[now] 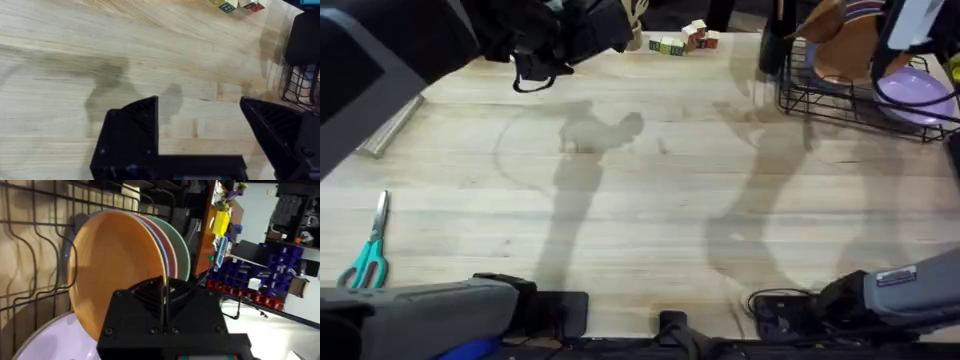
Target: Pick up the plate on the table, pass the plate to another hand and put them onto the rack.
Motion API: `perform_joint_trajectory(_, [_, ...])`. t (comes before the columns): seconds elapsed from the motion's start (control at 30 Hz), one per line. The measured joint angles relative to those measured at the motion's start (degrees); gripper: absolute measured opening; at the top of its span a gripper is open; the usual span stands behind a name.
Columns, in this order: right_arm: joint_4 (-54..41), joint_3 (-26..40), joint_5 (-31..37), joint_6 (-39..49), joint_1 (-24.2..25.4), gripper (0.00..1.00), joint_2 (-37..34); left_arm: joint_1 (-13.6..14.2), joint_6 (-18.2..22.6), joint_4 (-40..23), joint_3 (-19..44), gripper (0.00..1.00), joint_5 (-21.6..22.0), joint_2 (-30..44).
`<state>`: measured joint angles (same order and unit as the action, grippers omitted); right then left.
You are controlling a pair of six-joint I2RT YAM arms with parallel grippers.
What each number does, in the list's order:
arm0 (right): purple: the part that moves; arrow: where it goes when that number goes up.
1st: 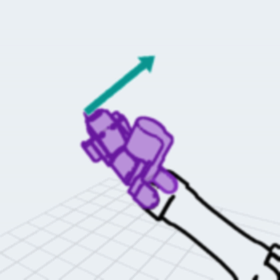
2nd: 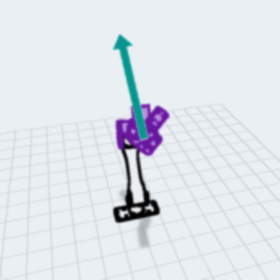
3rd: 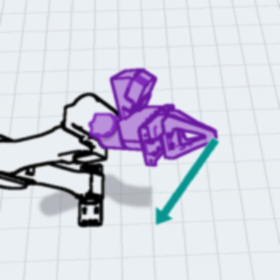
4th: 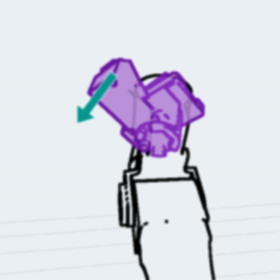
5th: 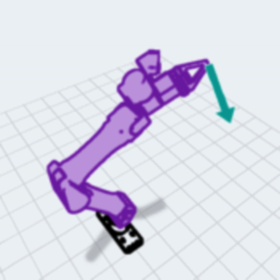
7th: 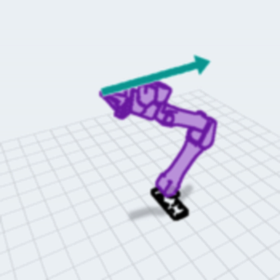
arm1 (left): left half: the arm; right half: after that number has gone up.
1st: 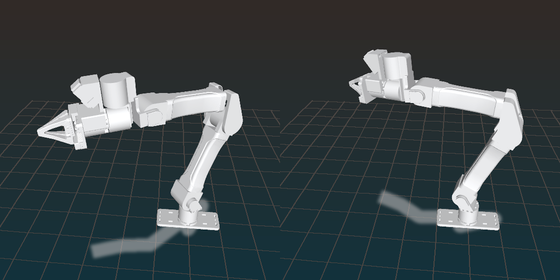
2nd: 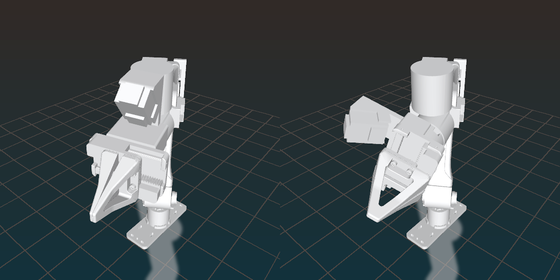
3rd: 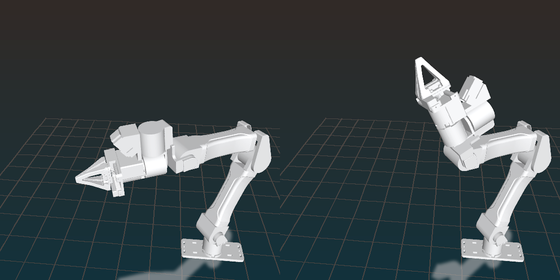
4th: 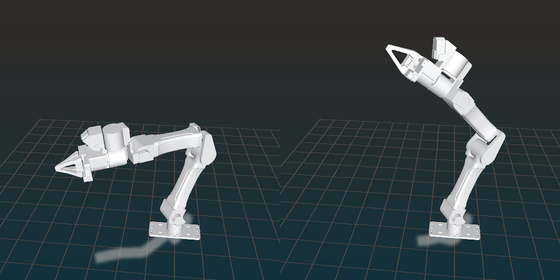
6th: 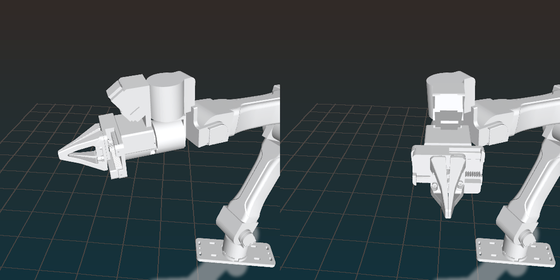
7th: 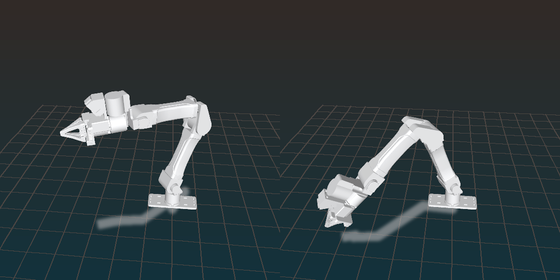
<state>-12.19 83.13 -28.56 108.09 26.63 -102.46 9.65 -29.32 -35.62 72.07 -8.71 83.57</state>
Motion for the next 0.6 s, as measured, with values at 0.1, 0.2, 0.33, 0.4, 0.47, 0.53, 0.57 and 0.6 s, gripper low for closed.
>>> perform_joint_trajectory(0.1, [-0.3, 0.0, 0.0, 0.0, 0.0, 0.028, -0.7, 0.0, 0.0, 0.0, 0.0, 0.995, 0.0, 0.0])
perform_joint_trajectory(0.2, [-0.3, 0.0, 0.0, 0.0, -0.2, 0.028, -1.4, 0.0, 0.0, 0.0, 0.0, 0.995, 0.0, 0.0])
perform_joint_trajectory(0.33, [-0.4, 0.0, 0.0, -0.3, -0.2, 0.028, -2.1, 0.0, 0.0, 0.0, 0.0, 0.995, 0.0, 0.0])
perform_joint_trajectory(0.4, [-0.3, 0.0, 0.0, -0.8, -0.2, 0.028, -2.5, 0.0, 0.0, 0.0, 0.0, 0.995, 0.0, 0.0])
perform_joint_trajectory(0.47, [-0.2, 0.1, 0.0, -1.3, -0.2, 0.035, -3.0, 0.0, 0.0, 0.0, 0.0, 0.995, 0.0, 0.0])
perform_joint_trajectory(0.53, [-0.2, 0.1, 0.0, -1.6, -0.2, 0.107, -3.1, 0.0, 0.0, 0.0, 0.0, 0.995, 0.0, 0.0])
perform_joint_trajectory(0.57, [-0.2, 0.1, 0.0, -1.7, -0.2, 0.145, -3.1, 0.0, 0.0, -0.1, 0.0, 0.995, 0.0, 0.0])
perform_joint_trajectory(0.6, [-0.1, 0.1, 0.0, -1.9, -0.2, 0.199, -3.1, 0.0, 0.0, -0.3, 0.0, 0.995, 0.0, 0.0])
